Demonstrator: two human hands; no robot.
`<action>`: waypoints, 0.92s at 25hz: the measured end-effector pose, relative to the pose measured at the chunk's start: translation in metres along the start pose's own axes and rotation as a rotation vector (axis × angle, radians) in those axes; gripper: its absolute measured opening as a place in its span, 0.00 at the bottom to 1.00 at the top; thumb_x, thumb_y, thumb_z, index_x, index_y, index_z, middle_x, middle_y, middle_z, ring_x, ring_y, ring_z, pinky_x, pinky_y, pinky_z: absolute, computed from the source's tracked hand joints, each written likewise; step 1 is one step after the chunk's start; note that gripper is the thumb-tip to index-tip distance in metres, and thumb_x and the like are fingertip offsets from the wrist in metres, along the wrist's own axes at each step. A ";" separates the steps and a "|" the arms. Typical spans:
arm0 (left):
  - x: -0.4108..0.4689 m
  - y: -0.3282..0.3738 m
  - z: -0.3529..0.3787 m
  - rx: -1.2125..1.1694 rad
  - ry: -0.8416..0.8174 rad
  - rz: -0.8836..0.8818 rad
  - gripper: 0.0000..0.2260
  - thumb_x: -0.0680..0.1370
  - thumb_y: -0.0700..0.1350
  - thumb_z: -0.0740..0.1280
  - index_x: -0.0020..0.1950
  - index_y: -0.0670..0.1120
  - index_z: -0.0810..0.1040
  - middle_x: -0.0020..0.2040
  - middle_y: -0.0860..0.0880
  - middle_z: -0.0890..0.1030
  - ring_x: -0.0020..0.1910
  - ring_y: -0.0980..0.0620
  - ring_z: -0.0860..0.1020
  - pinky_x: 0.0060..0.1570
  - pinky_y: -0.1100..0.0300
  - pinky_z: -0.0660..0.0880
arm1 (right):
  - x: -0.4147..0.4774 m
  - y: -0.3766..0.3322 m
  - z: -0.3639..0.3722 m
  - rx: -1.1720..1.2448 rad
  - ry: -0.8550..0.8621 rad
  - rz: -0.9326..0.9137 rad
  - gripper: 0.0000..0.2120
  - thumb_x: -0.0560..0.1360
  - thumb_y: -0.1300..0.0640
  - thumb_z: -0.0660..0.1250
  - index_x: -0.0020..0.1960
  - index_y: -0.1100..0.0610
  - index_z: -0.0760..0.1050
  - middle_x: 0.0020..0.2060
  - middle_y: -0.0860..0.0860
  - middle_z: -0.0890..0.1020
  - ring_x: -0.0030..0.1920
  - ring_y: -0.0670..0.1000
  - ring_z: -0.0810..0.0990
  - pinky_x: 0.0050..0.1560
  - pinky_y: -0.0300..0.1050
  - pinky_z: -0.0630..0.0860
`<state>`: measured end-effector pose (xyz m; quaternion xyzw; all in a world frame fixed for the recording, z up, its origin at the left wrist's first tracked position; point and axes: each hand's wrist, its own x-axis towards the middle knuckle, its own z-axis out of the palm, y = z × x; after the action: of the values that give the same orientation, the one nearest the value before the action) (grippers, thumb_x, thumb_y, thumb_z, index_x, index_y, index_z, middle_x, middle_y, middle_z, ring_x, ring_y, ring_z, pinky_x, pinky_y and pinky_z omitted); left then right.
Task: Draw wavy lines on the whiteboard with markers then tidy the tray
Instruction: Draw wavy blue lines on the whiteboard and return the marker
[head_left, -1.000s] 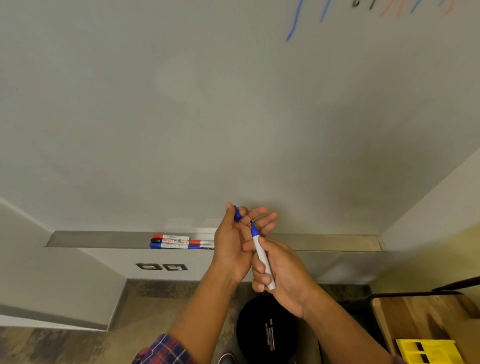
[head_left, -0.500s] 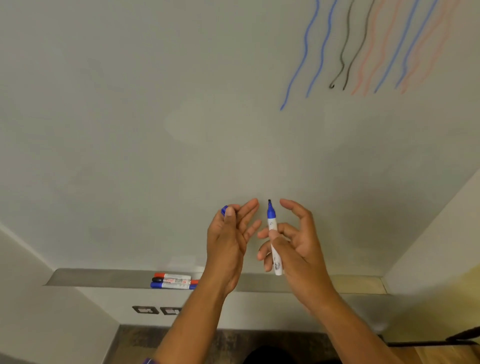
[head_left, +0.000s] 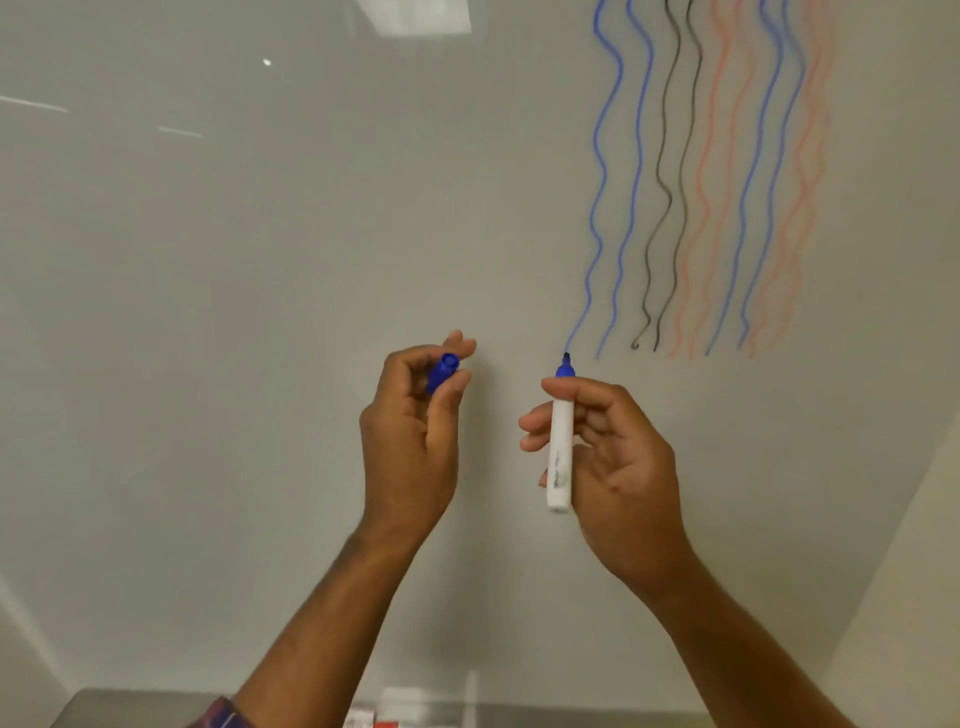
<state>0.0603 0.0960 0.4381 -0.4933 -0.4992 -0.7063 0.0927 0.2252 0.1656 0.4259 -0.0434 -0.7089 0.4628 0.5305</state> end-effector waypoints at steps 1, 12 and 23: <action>0.015 0.004 -0.001 0.072 -0.006 0.095 0.08 0.84 0.44 0.66 0.62 0.46 0.77 0.66 0.49 0.84 0.68 0.58 0.81 0.66 0.61 0.78 | 0.010 -0.006 0.001 -0.049 0.000 -0.049 0.14 0.78 0.59 0.69 0.62 0.51 0.77 0.50 0.51 0.85 0.53 0.56 0.85 0.48 0.45 0.84; 0.156 0.018 -0.003 0.782 0.128 0.833 0.15 0.87 0.45 0.65 0.67 0.37 0.81 0.72 0.39 0.79 0.79 0.36 0.69 0.78 0.39 0.67 | 0.096 -0.073 0.003 -0.211 0.227 -0.337 0.11 0.80 0.50 0.67 0.60 0.53 0.79 0.39 0.50 0.85 0.39 0.54 0.85 0.39 0.44 0.83; 0.245 0.029 0.008 0.783 0.140 0.892 0.17 0.87 0.46 0.64 0.71 0.37 0.79 0.73 0.40 0.78 0.79 0.39 0.69 0.79 0.41 0.67 | 0.192 -0.117 -0.005 -0.341 0.434 -0.515 0.05 0.77 0.62 0.73 0.53 0.59 0.81 0.35 0.47 0.83 0.34 0.45 0.81 0.34 0.40 0.77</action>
<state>-0.0387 0.1767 0.6499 -0.5368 -0.4597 -0.3935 0.5880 0.1959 0.2085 0.6445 -0.0484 -0.6344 0.1699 0.7525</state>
